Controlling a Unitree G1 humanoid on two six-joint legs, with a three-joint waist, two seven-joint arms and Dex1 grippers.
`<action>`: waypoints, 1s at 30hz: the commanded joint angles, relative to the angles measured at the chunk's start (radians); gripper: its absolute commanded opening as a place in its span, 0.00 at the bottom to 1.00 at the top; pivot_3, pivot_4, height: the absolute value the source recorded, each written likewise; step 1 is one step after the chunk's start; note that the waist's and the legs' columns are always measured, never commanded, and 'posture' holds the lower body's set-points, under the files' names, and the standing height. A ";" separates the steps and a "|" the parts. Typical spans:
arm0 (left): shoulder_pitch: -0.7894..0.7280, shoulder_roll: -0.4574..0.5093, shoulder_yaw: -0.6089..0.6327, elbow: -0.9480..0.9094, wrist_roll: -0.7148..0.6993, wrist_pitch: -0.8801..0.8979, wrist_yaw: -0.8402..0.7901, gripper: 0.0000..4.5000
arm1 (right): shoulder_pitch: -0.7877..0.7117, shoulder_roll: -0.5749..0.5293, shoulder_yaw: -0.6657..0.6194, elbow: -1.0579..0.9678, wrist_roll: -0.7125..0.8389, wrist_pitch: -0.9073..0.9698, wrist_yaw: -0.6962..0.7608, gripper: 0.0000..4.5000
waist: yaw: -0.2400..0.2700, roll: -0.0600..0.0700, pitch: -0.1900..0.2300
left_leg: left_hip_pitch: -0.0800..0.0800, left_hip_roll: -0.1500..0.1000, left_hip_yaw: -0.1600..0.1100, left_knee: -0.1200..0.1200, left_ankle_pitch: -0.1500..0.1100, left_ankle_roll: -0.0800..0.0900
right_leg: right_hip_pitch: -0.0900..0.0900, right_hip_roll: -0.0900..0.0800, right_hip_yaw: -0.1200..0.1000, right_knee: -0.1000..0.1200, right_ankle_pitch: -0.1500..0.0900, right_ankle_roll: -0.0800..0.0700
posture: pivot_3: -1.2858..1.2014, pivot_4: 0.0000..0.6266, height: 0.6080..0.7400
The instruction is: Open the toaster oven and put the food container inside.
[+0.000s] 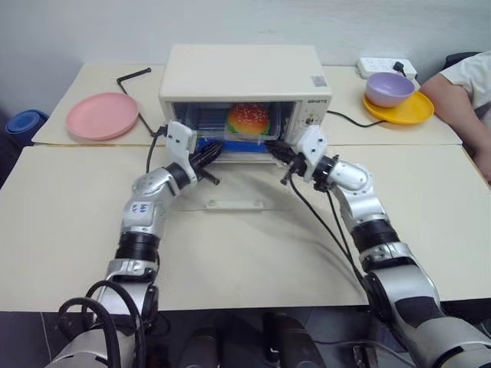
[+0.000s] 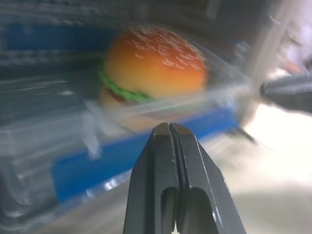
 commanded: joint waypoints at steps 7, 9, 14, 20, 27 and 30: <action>0.357 0.463 0.174 -0.344 -0.202 0.130 -0.458 0.25 | 0.319 -0.289 -0.088 -0.276 0.083 0.152 0.176 0.00 | 0.001 0.001 0.000 | 0.004 0.002 0.000 0.000 -0.004 0.004 | 0.002 -0.001 0.001 -0.002 -0.001 -0.002 | 0.52 0.24 1.00; 0.404 0.499 0.215 -0.331 -0.229 0.075 -0.549 0.37 | 0.329 -0.290 -0.063 -0.191 0.032 0.079 0.181 0.00 | 0.002 0.001 0.001 | 0.005 0.001 0.000 0.000 -0.004 0.005 | 0.003 -0.002 0.001 -0.002 -0.001 -0.003 | 0.52 0.24 1.00; 0.504 0.546 0.295 -0.368 -0.360 0.166 -0.672 0.69 | 0.292 -0.188 0.001 -0.007 -0.015 -0.068 0.221 0.00 | 0.000 0.002 0.001 | 0.005 0.002 0.000 -0.001 -0.004 0.005 | 0.002 -0.002 -0.001 -0.003 -0.001 -0.005 | 0.52 0.24 1.00; 0.557 0.487 0.330 -0.499 -0.462 0.271 -0.572 0.99 | 0.266 -0.066 -0.017 -0.052 0.102 -0.005 0.294 0.00 | -0.003 0.003 0.002 | 0.005 0.003 -0.001 -0.001 -0.004 0.005 | 0.002 -0.001 -0.001 -0.001 -0.001 -0.005 | 0.52 0.24 1.00; 0.526 0.334 0.413 -0.563 -0.600 0.340 -0.325 0.99 | 0.221 0.008 -0.106 -0.193 0.226 0.093 0.199 0.00 | 0.001 0.003 0.002 | 0.004 0.002 -0.002 -0.001 -0.004 0.004 | 0.002 -0.002 -0.002 0.001 -0.001 -0.005 | 0.52 0.24 1.00; 0.486 0.247 0.442 -0.558 -0.600 0.302 -0.180 0.99 | 0.164 0.055 -0.160 -0.246 0.296 0.147 0.110 0.00 | 0.001 0.003 0.002 | 0.004 0.002 -0.003 -0.001 -0.004 0.003 | 0.002 -0.002 -0.002 0.001 -0.001 -0.005 | 0.52 0.24 1.00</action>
